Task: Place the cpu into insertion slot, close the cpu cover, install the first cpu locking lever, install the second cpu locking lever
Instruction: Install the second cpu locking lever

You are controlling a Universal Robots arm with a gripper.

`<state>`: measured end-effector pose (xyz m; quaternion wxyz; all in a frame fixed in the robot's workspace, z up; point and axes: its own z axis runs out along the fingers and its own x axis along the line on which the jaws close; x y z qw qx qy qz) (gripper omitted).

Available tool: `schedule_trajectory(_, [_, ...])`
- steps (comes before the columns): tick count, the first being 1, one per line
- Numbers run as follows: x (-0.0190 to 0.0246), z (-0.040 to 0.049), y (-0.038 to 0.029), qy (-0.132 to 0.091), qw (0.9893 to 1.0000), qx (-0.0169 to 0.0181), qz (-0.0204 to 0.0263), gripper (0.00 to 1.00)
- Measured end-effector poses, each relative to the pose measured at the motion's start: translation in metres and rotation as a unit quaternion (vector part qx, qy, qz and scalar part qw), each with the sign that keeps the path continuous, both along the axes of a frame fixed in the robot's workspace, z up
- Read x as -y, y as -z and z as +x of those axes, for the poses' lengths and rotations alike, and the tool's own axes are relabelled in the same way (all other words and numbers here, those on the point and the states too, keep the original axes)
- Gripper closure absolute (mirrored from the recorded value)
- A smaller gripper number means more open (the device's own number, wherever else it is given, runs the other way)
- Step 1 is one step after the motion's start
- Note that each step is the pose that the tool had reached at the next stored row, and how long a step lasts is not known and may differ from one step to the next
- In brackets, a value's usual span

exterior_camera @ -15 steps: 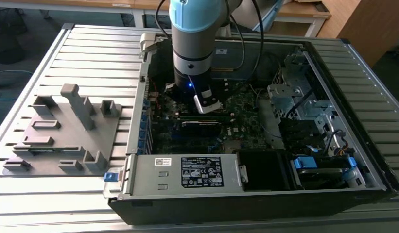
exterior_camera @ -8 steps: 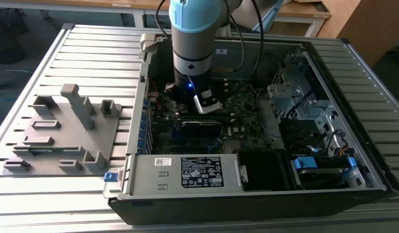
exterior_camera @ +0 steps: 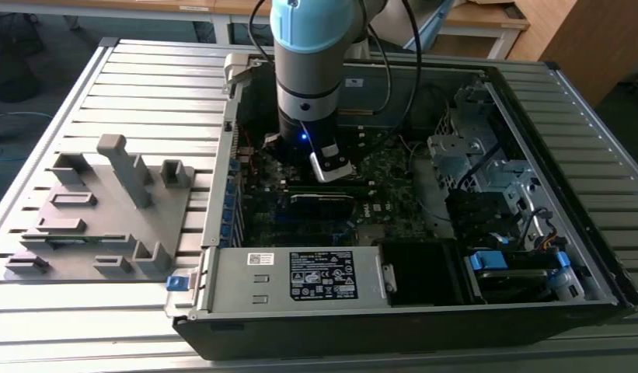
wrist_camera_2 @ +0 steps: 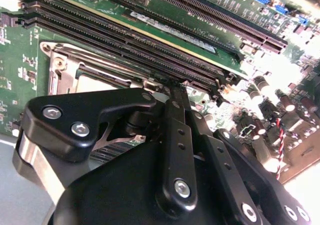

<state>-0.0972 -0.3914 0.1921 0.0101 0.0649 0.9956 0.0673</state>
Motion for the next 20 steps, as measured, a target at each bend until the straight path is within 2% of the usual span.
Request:
schedule_trajectory(9, [0.0000,0.0000,-0.0075,0.000,1.0000,-0.0001,-0.0001,0.90])
schedule_trajectory(14, [0.0000,0.0000,-0.0154,0.000,1.0000,-0.0001,-0.0001,0.90])
schedule_trajectory(18, [-0.0001,0.0006,-0.0161,0.000,1.0000,-0.0001,0.0000,0.90])
schedule_trajectory(20, [-0.0003,0.0037,-0.0162,0.000,1.0000,-0.0001,-0.0001,0.90])
